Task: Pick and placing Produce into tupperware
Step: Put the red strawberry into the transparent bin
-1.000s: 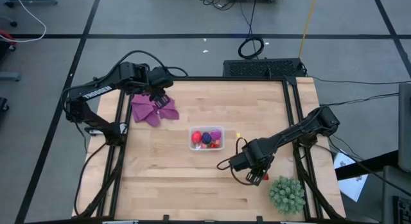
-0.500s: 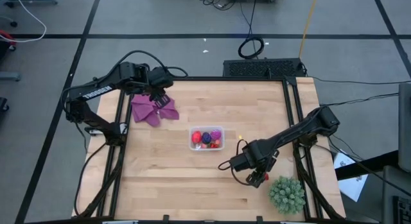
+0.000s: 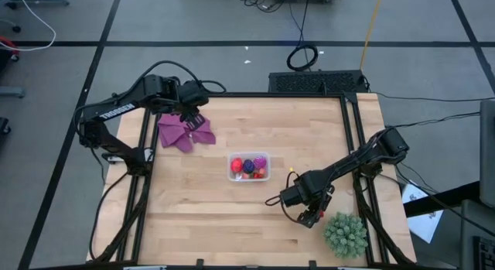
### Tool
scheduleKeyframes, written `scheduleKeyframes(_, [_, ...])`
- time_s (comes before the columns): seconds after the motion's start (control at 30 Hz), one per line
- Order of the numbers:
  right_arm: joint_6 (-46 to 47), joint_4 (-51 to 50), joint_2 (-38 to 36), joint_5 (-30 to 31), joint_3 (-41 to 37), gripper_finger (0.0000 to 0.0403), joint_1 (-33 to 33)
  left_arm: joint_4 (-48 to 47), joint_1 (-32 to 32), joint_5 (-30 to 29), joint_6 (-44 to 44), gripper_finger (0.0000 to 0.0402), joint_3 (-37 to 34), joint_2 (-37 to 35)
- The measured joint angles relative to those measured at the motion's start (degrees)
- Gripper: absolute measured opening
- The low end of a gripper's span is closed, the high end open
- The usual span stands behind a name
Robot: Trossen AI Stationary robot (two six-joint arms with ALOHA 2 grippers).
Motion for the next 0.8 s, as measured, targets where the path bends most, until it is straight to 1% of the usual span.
scheduleKeyframes(0.1, [-0.1, 1.1, 0.0, -1.2, -1.9, 0.0233, -0.6, 0.0, 0.0, 0.0, 0.0, 0.0172, 0.0, 0.0])
scheduleKeyframes(0.27, [-1.5, 1.3, 0.0, -1.1, -2.6, 0.0233, -1.5, 0.0, 0.0, 0.0, 0.0, 0.0172, 0.0, 0.0])
scheduleKeyframes(0.53, [-2.0, 5.5, 0.0, 0.7, -2.6, 0.0233, -2.1, 0.0, 0.0, 0.0, 0.2, 0.0172, 0.0, 0.0])
scheduleKeyframes(0.63, [-1.8, 5.6, 0.0, 1.8, -2.6, 0.0233, -2.1, 0.0, 0.0, 0.0, 0.2, 0.0173, 0.0, 0.0])
scheduleKeyframes(0.8, [-1.8, 5.5, 0.0, 2.0, -2.6, 0.0233, -2.1, 0.0, 0.0, 0.0, 0.2, 0.0172, 0.0, 0.0])
